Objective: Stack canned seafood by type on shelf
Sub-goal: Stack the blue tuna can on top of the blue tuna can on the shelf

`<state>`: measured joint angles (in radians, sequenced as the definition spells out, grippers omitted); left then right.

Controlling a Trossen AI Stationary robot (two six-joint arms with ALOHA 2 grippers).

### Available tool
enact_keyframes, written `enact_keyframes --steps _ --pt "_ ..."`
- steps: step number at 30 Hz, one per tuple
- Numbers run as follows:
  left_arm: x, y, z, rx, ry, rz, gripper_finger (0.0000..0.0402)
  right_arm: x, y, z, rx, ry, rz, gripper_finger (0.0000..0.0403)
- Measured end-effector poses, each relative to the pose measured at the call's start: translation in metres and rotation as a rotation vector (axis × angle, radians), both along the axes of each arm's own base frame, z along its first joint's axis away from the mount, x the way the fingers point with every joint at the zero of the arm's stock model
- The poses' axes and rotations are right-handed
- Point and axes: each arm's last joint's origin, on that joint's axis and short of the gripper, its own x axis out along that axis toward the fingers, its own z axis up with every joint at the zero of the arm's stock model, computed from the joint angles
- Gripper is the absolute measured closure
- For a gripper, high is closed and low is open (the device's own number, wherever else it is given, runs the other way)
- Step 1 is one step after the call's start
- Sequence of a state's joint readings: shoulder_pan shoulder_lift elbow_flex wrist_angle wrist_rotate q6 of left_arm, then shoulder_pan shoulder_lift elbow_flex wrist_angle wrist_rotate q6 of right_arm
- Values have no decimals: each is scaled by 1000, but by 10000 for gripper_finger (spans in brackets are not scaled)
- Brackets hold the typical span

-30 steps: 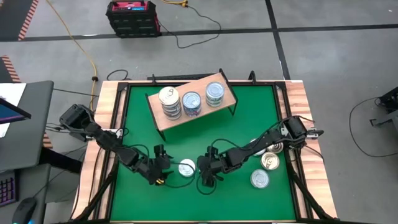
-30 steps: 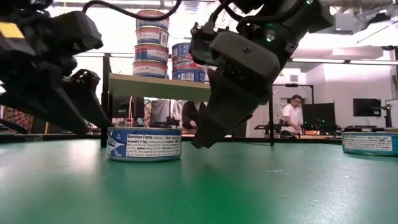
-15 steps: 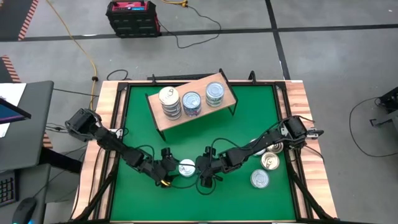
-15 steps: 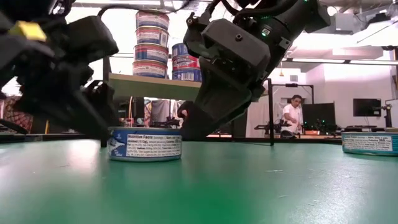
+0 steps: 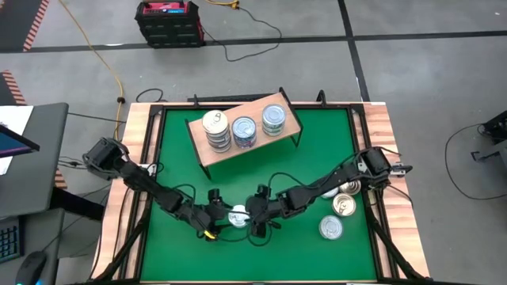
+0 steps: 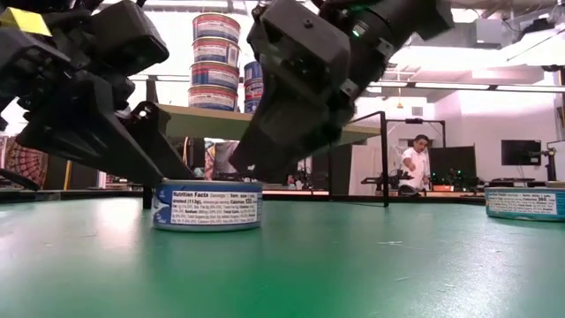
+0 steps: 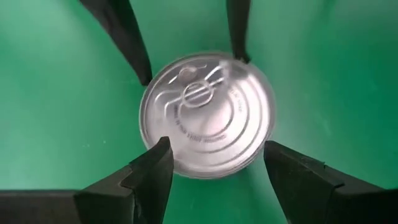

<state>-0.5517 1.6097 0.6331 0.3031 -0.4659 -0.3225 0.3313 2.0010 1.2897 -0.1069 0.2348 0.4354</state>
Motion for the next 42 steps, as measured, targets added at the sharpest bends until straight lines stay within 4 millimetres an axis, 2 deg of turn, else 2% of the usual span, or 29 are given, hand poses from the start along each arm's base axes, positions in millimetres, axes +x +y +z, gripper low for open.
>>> enact_keyframes --steps 6,8,13,16,19,22,27,37,42 --pt "-11 -9 25 13 -89 -44 111 4 3 20 -42 82 15 127" --pt "-16 -10 28 32 -80 -40 111 4 6 24 -38 97 13 127" --pt "-24 -6 17 -2 51 5 111 -8 6 16 -6 236 7 127" --pt "-22 -2 8 -3 96 46 111 -10 5 15 4 261 -19 127" --pt "-16 2 -1 -10 121 58 111 -4 7 9 19 234 -22 127" --pt "-9 3 -12 -17 141 53 111 0 9 -11 21 270 -4 127" --pt "-4 4 -12 -28 113 60 111 5 7 -24 -14 269 -14 127" --pt "-1 2 -9 -49 78 54 111 17 5 -18 -24 132 16 127" --pt "-1 2 -11 -50 83 43 111 15 0 8 -11 77 12 127"
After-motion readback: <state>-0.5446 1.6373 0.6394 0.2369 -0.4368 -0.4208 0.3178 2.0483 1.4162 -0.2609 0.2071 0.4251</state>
